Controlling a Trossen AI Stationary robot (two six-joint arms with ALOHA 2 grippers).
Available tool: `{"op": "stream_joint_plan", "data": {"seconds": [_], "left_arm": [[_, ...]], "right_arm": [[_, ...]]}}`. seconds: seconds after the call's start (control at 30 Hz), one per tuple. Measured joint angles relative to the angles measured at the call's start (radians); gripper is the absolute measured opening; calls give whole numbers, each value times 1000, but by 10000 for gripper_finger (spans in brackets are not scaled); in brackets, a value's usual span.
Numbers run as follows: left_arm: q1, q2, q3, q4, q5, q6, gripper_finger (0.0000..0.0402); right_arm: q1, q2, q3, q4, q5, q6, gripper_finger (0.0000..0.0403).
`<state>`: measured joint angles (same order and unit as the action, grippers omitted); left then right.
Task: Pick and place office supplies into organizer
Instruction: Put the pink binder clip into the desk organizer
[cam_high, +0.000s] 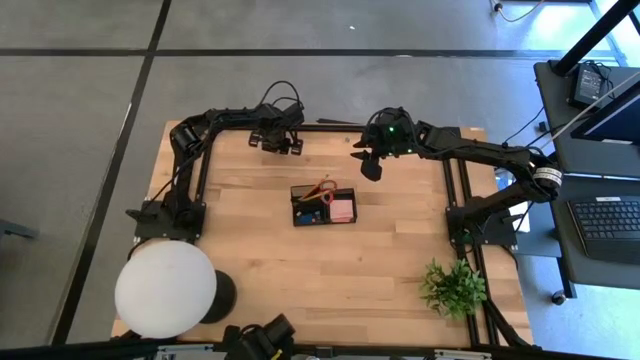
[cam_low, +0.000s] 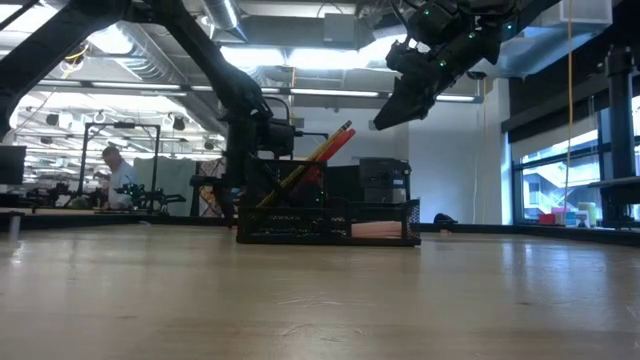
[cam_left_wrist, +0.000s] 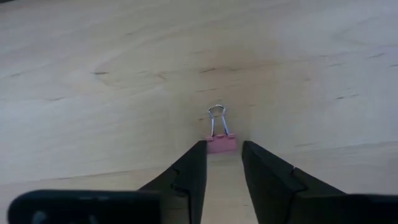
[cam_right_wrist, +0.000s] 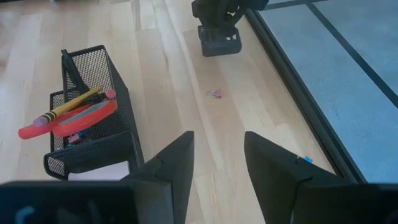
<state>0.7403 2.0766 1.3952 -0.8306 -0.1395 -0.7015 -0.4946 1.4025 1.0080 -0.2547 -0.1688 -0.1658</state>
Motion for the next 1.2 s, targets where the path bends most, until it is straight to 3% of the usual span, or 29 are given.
{"op": "stream_joint_plan", "data": {"seconds": [1.2], "left_arm": [[-4, -38, -8, 13, -31, 45, 63]], "right_arm": [[0, 0, 0, 0, 0, 0, 145]]}}
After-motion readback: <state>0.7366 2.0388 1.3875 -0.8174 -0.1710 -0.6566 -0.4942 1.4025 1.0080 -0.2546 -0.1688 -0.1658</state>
